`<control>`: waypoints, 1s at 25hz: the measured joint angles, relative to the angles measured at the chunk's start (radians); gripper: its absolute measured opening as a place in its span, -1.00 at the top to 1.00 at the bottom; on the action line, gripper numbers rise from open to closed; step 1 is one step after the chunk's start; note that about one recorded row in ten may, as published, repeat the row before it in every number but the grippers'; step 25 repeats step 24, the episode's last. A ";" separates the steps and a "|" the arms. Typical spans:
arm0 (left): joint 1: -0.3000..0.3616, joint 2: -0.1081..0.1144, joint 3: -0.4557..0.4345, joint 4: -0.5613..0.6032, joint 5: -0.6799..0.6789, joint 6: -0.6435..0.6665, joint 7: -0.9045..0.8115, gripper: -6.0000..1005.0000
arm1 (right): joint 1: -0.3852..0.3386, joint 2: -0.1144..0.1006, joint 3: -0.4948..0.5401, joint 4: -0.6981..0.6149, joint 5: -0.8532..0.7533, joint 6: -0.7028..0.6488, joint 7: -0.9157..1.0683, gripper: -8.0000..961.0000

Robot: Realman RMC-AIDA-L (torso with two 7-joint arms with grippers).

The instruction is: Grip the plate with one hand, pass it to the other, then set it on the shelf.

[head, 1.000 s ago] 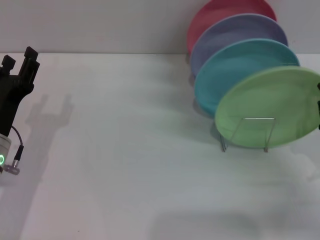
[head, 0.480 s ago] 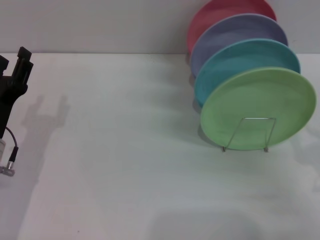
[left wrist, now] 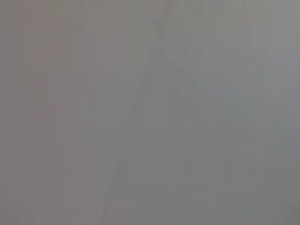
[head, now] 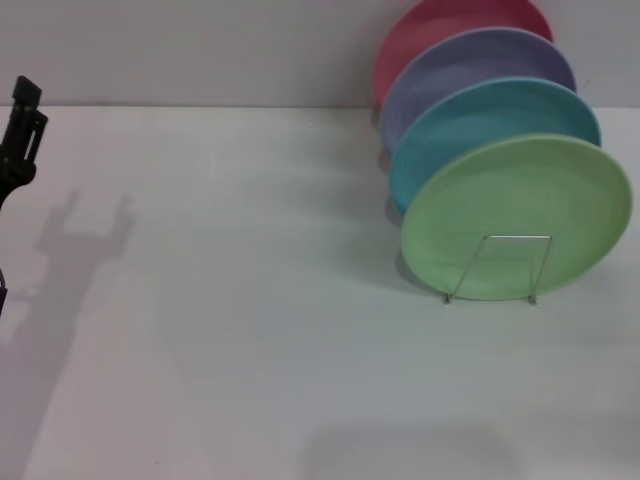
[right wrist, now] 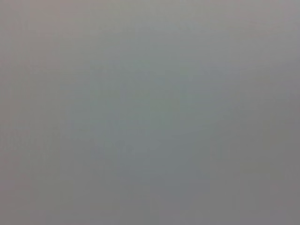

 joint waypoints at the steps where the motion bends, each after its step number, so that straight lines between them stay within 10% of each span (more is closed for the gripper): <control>1: 0.000 0.000 -0.006 0.000 0.013 0.000 0.030 -0.40 | 0.018 0.000 0.003 -0.016 0.003 0.040 0.016 0.22; 8: -0.005 0.000 -0.034 -0.003 0.027 -0.002 0.081 -0.40 | 0.095 0.005 0.018 0.008 0.069 0.189 -0.079 -0.31; 25: -0.034 -0.005 -0.059 -0.010 0.027 -0.029 0.110 -0.38 | 0.101 0.007 0.092 0.077 0.086 0.253 -0.191 -0.31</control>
